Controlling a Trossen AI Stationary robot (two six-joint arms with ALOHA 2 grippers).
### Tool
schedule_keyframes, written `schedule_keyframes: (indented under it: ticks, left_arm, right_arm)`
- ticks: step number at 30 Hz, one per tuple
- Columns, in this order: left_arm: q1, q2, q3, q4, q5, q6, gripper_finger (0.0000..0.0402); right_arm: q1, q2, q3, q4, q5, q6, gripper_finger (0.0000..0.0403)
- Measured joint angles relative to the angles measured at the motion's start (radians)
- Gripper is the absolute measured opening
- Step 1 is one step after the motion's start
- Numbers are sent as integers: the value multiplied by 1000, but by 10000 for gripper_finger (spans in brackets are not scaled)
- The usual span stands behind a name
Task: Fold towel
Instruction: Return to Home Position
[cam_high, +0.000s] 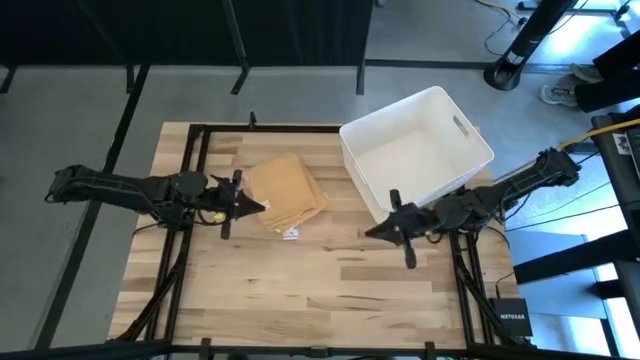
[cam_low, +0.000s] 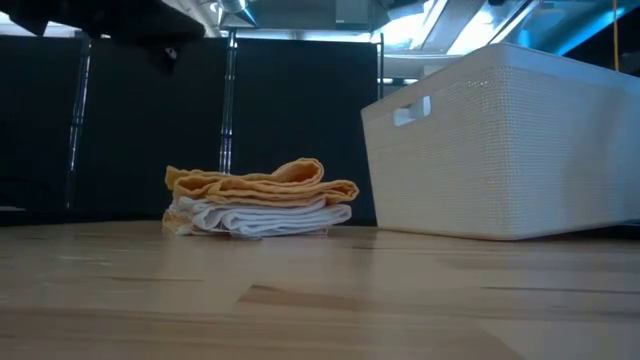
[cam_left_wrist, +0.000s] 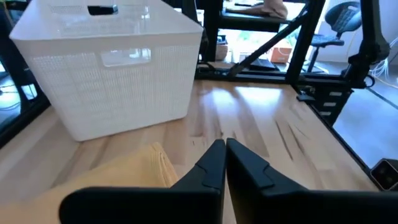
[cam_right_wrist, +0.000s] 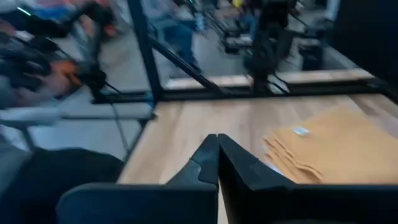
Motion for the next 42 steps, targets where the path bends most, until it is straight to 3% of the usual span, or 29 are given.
schedule_keyframes:
  ticks: [7,13,16,19,23,26,29,35,38,42]
  left_arm:
    - [0,-5,-7,-9,0,-53,4]
    - [3,-4,-7,-6,0,-64,4]
    - [2,-4,-7,-6,-7,-68,4]
    - [3,-4,-7,-7,-30,-79,4]
    - [3,-3,-7,-9,-51,-79,4]
    - [3,-3,-7,-10,-53,-79,4]
    - [3,-3,-7,-10,-53,-79,4]
    - [3,-3,-7,-11,-53,-63,4]
    - [3,-3,-7,-12,-53,-60,4]
    - [3,-3,-7,-19,-53,-56,4]
  right_arm:
    - [19,-142,-239,308,-288,48,5]
    - [69,-187,-406,305,-225,174,5]
    - [72,-181,-469,406,-226,191,3]
    - [66,-181,-502,442,-203,139,4]
    - [42,-181,-509,446,-38,4,2]
    - [12,-181,-510,474,8,-68,2]
    - [-20,-181,-510,504,-62,-94,2]
    - [-111,-181,-511,519,-300,-40,1]
    - [-143,-205,-540,543,-330,-40,1]
    - [-167,-332,-617,578,-327,-39,1]
